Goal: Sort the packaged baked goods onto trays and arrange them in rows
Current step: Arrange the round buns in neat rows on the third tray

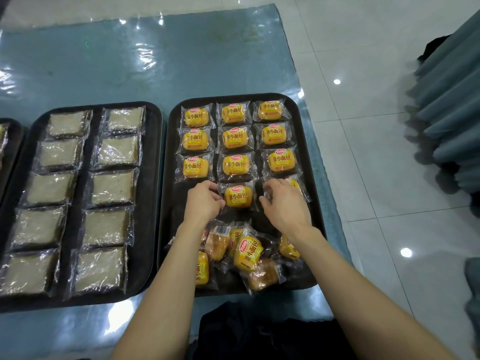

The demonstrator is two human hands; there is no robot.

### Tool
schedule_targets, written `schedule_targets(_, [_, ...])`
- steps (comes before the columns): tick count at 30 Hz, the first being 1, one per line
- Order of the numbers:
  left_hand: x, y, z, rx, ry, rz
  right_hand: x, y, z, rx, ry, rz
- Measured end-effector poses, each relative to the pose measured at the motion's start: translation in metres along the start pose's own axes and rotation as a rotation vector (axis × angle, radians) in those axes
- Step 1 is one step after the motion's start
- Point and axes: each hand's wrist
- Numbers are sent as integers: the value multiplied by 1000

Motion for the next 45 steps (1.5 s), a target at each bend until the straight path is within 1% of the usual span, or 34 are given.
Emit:
schedule_targets(3, [4, -2, -1, -13, 5, -49, 5, 9, -19, 30, 21, -5])
schedule_targets(5, [11, 0, -3, -80, -59, -116, 10, 16, -33, 48, 4, 17])
schedule_targets(6, [17, 1, -5, -144, -141, -167, 13, 19, -40, 53, -16, 40])
schedule_targets(8, [30, 2, -10, -276, -374, -221, 18, 25, -53, 65, -61, 102])
schedule_targets(10, [43, -2, -14, -382, -599, -176, 19, 32, -63, 65, -92, 209])
schedule_targets(11, [49, -5, -16, -420, -663, -130, 19, 35, -67, 59, -97, 282])
schedule_targets(12, [54, -10, -17, -452, -682, -82, 18, 38, -71, 45, -102, 349])
schedule_targets(14, [63, -19, -18, -503, -652, -5, 18, 42, -76, 24, -132, 466])
schedule_targets(15, [66, -23, -18, -532, -639, 8, 18, 42, -77, 25, -147, 510])
schedule_targets(17, [70, -27, -18, -586, -635, 0, 20, 39, -77, 47, -159, 546])
schedule_targets(21, [69, -30, -20, -632, -639, 2, 26, 33, -80, 79, -169, 539])
schedule_targets(24, [67, -31, -21, -645, -631, 25, 29, 42, -88, -14, -251, 496])
schedule_targets(27, [64, -31, -24, -644, -607, 35, 27, 54, -97, -69, -352, 393])
schedule_targets(28, [64, -30, -24, -619, -608, 22, 27, 58, -99, -130, -400, 344])
schedule_targets(31, [69, -25, -27, -480, -671, -64, 23, 64, -105, -454, -589, 177])
schedule_targets(32, [73, -25, -28, -435, -705, -52, 22, 66, -106, -537, -635, 138])
schedule_targets(34, [85, -26, -33, -409, -791, 72, 20, 67, -107, -617, -695, 102])
schedule_targets(35, [92, -29, -34, -438, -841, 152, 20, 67, -108, -649, -718, 97])
schedule_targets(37, [105, -38, -31, -538, -940, 300, 22, 67, -109, -697, -748, 85])
schedule_targets(39, [113, -46, -23, -656, -1038, 394, 24, 66, -110, -683, -757, 84])
schedule_targets(41, [115, -50, -15, -740, -1102, 413, 27, 66, -109, -662, -756, 96])
schedule_targets(45, [110, -43, -8, -774, -1113, 404, 29, 65, -105, -700, -718, 174])
Point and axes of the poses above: each hand's wrist, its own x-axis away from the middle knuckle, its own y-axis out of the back of the hand, z = x × y, and after that the axes turned 10 degrees about -z, right-handed
